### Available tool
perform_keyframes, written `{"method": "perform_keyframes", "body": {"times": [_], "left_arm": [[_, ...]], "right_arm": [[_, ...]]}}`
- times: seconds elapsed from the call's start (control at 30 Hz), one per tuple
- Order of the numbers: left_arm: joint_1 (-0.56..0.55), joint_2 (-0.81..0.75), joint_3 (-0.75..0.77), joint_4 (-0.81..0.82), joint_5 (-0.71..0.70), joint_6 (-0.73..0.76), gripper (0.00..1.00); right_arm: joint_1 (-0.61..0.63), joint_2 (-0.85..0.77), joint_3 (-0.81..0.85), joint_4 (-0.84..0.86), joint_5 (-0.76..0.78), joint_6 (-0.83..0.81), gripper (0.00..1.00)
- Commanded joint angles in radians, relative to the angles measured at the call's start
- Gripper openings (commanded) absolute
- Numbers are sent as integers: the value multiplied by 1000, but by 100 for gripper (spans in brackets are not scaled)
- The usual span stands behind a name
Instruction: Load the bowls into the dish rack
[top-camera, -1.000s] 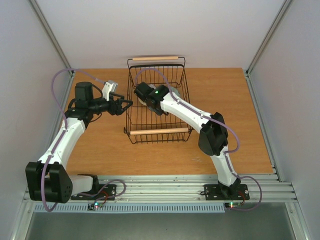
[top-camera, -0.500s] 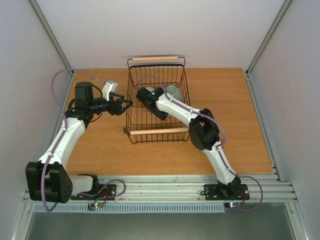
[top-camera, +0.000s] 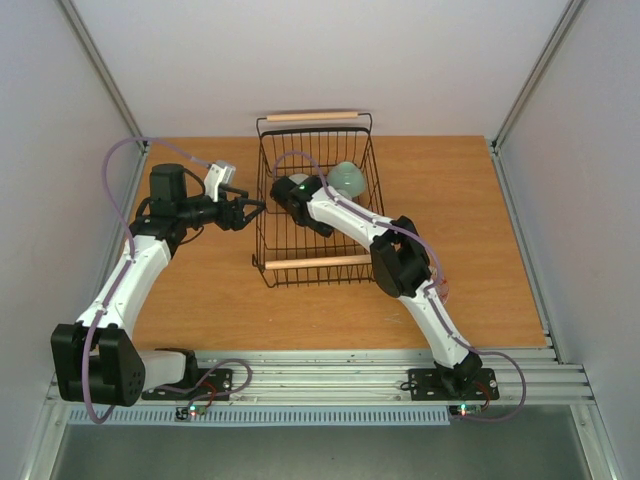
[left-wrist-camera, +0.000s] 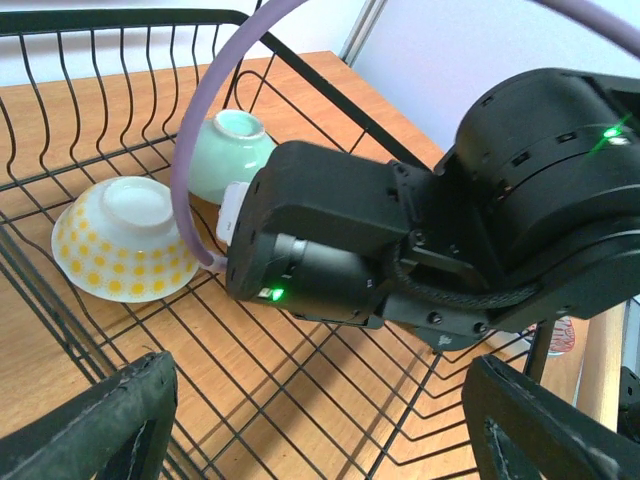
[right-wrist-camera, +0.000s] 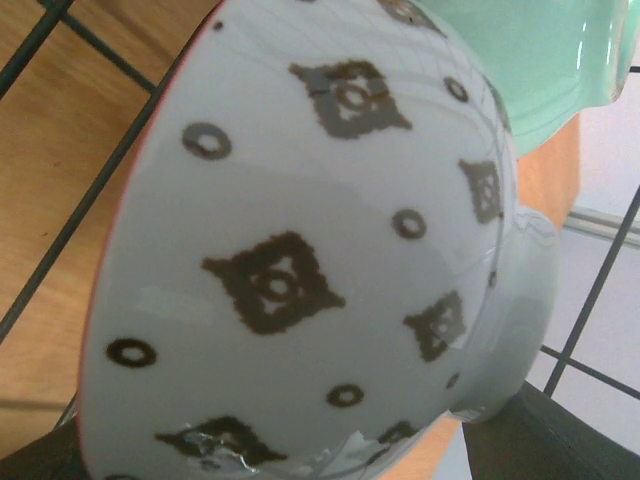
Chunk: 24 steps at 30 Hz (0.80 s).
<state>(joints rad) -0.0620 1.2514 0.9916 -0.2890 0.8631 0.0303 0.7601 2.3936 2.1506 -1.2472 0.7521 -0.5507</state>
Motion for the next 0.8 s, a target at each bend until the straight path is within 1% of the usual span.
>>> {"method": "perform_keyframes", "body": {"times": [0.0,0.27,0.43,0.6,0.77], "left_arm": [[1,1,10,22,-1,8,79],[2,3,9,25,-5,8,79],[1,3,8,26,-5,7,79],[2,0,9,27,-6,5,79],[1,-1,9,27,-9,3,79]], "right_arm": [[-23,60,45,-76,175,11,1],[-20,142,105,-194,288,41,1],[-8,104,109,-218,349,70,1],[-7,82,107,-268,346,87,2],[-8,110,94,-288,315,90,3]]}}
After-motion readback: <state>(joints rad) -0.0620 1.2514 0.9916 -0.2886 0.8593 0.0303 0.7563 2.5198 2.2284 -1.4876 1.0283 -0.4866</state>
